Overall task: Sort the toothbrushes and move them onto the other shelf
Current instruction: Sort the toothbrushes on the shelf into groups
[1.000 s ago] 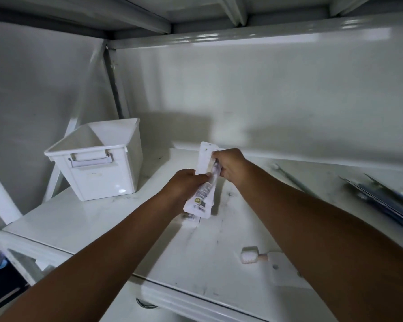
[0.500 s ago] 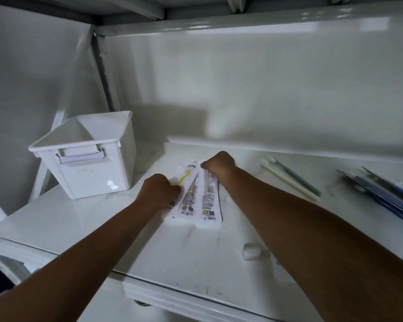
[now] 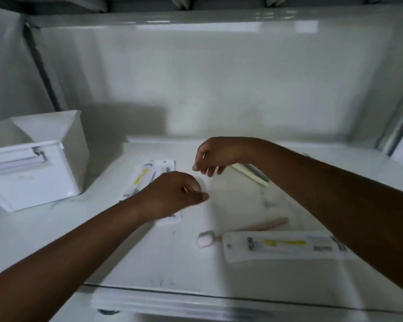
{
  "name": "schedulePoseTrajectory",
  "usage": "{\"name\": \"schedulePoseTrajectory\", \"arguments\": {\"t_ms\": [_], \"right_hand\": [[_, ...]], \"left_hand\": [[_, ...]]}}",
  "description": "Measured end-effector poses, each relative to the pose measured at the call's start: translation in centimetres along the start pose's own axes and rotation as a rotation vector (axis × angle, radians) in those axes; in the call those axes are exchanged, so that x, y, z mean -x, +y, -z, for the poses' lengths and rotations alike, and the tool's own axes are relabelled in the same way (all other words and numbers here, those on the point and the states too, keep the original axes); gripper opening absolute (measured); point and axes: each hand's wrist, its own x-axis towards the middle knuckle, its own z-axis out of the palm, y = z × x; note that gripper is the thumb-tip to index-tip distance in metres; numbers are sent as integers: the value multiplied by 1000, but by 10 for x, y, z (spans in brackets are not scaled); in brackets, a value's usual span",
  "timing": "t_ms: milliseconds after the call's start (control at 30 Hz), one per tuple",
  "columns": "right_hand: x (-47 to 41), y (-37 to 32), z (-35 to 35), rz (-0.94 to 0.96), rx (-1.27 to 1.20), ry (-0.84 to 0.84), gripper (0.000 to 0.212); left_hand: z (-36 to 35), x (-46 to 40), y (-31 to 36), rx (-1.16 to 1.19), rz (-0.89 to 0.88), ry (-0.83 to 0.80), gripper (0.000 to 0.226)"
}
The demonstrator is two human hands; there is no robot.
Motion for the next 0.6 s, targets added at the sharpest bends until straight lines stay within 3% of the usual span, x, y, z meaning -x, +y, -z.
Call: {"name": "schedulePoseTrajectory", "arguments": {"t_ms": [167, 300, 433, 600], "right_hand": [[102, 41, 15, 44, 241, -156, 41], [160, 70, -3, -5, 388, -216, 58], [179, 99, -26, 27, 404, -123, 62], [184, 120, -29, 75, 332, 27, 46]], "left_hand": [[-32, 10, 25, -181, -207, -348, 60], [-47, 10, 13, -219, -339, -407, 69], [-43, 9, 5, -173, -332, -387, 60], [-37, 6, 1, -118, -245, -361, 34]]}}
